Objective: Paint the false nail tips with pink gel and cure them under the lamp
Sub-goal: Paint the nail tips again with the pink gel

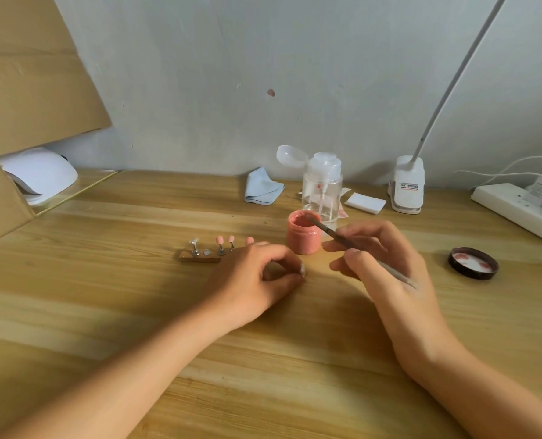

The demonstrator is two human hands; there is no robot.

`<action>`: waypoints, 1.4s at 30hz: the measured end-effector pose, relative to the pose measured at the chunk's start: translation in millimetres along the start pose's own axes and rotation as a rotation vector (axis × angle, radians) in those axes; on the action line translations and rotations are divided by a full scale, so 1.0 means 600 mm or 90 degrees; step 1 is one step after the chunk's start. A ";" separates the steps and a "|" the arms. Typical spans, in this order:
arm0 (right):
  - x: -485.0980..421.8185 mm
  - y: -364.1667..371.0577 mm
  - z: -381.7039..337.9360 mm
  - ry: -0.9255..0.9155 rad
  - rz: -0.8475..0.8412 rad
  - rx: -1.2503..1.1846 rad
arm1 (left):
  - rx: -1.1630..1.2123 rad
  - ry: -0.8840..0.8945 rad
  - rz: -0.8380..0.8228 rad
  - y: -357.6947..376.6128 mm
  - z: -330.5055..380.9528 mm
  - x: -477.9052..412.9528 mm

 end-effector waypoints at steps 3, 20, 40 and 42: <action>0.002 0.003 0.006 0.043 -0.007 -0.018 | 0.031 0.003 0.005 0.000 -0.002 0.004; 0.005 0.011 0.018 0.096 -0.031 0.082 | 0.162 -0.087 -0.023 0.001 -0.005 0.007; 0.005 0.005 0.018 0.066 -0.015 0.045 | 0.168 -0.069 -0.019 -0.001 0.001 0.004; 0.006 0.008 0.014 0.048 -0.049 0.029 | 0.160 -0.065 -0.013 -0.001 -0.002 0.002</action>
Point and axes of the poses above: each hand's wrist, its own x-axis away from the middle knuckle, its own y-axis out of the palm, z = x × y, the point moved 3 cm from there along -x, towards the middle knuckle, and after that the axes turned 10 degrees about x, right-handed, at the moved point
